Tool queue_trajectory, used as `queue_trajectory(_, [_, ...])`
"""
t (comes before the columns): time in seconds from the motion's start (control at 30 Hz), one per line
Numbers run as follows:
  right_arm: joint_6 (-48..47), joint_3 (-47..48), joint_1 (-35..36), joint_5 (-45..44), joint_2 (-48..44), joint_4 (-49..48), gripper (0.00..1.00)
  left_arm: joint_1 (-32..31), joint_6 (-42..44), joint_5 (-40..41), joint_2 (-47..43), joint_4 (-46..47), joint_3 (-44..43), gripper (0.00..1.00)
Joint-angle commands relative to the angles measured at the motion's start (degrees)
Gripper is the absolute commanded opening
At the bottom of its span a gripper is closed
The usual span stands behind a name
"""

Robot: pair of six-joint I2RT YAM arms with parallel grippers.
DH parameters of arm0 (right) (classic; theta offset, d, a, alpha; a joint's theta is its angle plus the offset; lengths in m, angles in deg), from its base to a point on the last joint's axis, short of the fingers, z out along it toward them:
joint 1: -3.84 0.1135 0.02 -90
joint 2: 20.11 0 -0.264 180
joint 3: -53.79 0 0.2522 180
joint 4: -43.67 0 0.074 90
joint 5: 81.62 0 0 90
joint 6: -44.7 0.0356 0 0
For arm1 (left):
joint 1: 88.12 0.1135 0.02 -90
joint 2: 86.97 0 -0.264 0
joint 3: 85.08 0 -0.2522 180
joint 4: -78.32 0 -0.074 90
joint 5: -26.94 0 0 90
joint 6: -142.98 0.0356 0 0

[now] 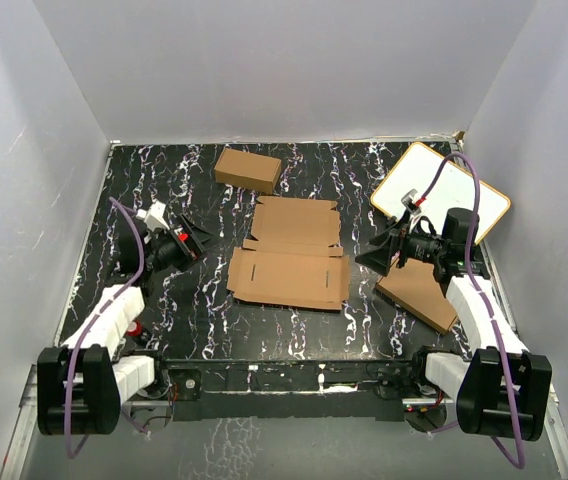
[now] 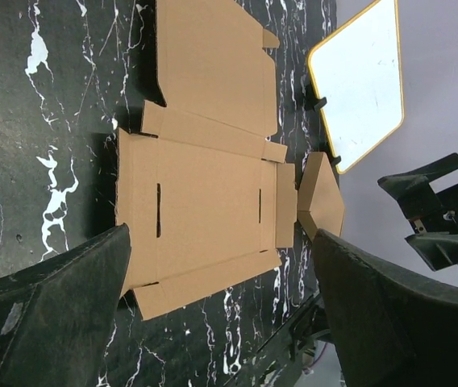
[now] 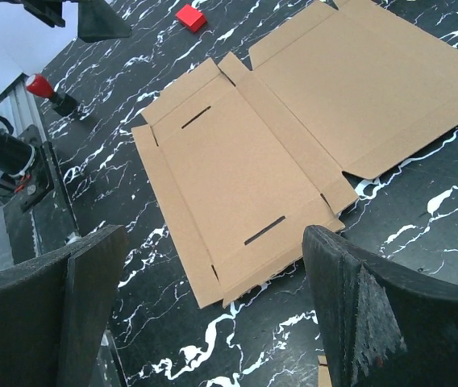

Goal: Fold the paper box

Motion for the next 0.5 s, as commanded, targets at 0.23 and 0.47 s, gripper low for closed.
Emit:
queue_trajectory(0.23, [-4.02,2.78,-0.23,-0.50,1.05,-1.59,0.98,-3.15,-0.89,2.03,14.62,4.49,-9.33,0.84])
queue_trajectory(0.47, [-4.47,2.79,-0.27,-1.08,1.19,-1.31,0.98,-9.38,5.00,6.96,29.33,-0.26,-20.27,0.71])
